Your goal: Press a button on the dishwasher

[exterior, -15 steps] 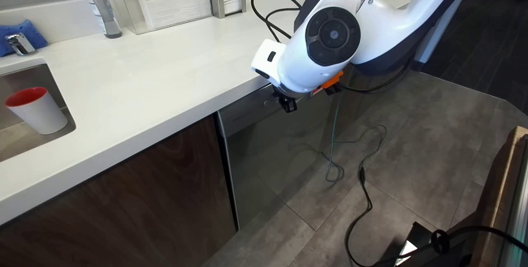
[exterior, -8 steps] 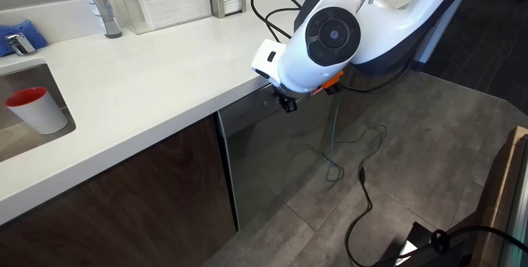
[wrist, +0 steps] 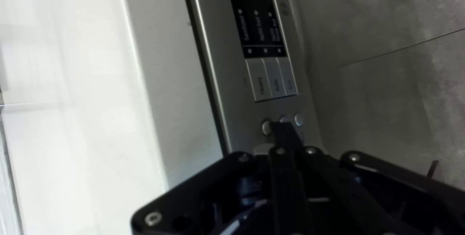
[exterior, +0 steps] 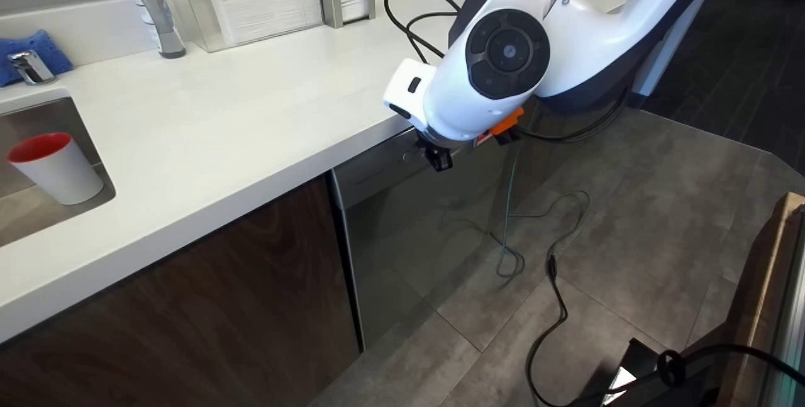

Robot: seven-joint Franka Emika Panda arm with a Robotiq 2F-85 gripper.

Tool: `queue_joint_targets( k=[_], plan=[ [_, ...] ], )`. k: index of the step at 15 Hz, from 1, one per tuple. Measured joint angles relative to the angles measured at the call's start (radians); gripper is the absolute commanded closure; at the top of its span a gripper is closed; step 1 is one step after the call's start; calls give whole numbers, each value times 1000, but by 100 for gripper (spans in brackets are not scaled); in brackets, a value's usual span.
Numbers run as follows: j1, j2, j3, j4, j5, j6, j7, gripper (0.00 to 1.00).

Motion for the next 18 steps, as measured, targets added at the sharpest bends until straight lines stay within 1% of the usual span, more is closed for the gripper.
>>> queue_joint_targets(
  k=[1, 3, 7, 10, 11, 12, 18],
  plan=[
    [-3, -1, 2, 0, 1, 0, 5, 68],
    [-10, -7, 9, -4, 4, 0, 13, 56],
    [-13, -40, 17, -30, 21, 0, 38, 26],
    [-21, -76, 26, -54, 104, 1, 38, 5],
    [-22, -87, 29, -62, 136, 1, 37, 1],
    [-22, -98, 30, -70, 170, 1, 37, 0],
    [-22, -158, 34, -111, 368, 1, 34, 0]
  ],
)
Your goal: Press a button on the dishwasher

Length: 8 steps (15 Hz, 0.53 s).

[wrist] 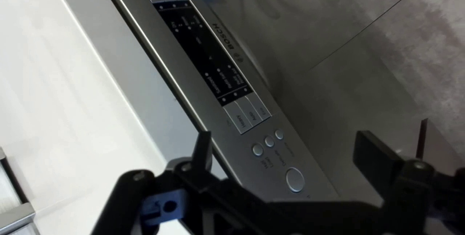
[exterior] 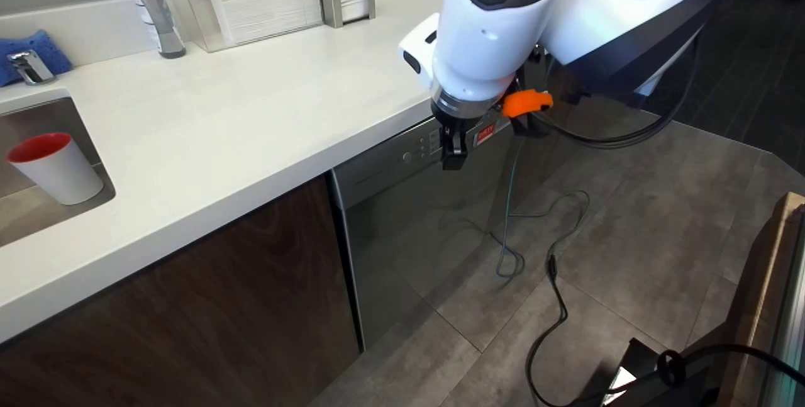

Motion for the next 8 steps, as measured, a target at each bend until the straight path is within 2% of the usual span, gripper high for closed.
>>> queue_joint_targets(
  k=[8],
  plan=[
    [2, -169, -1, -97, 222, 69, 18, 0]
  ],
)
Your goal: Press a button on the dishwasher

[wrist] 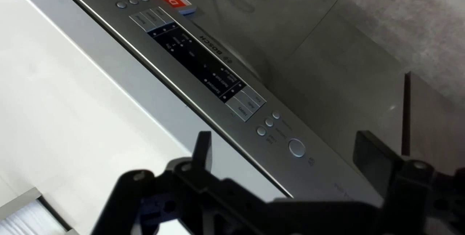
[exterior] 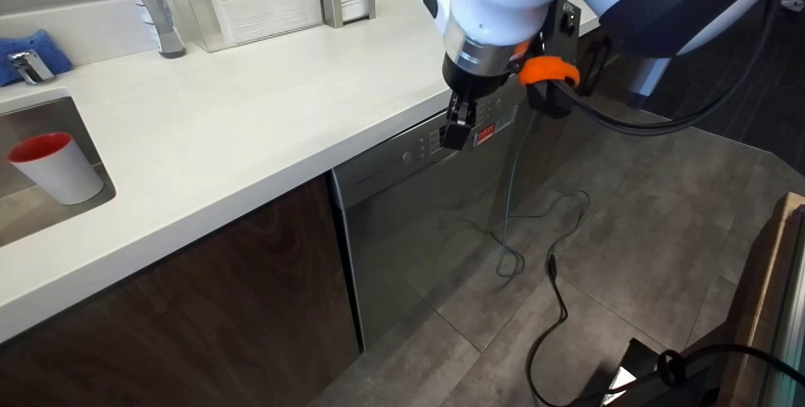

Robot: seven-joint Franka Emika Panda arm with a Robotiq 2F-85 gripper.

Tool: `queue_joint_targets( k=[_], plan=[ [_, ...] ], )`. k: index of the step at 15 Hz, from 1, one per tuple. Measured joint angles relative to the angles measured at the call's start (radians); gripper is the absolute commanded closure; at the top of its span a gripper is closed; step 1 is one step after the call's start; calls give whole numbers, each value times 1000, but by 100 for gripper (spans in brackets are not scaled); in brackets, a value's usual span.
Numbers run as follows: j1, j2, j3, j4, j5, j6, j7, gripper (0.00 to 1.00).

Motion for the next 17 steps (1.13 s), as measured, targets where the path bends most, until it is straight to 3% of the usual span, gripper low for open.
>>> queue_joint_targets(
  k=[12, 17],
  plan=[
    [45, -362, 49, -193, 417, 26, 1, 0],
    [45, -427, 76, -213, 422, -12, -1, 0]
  ],
)
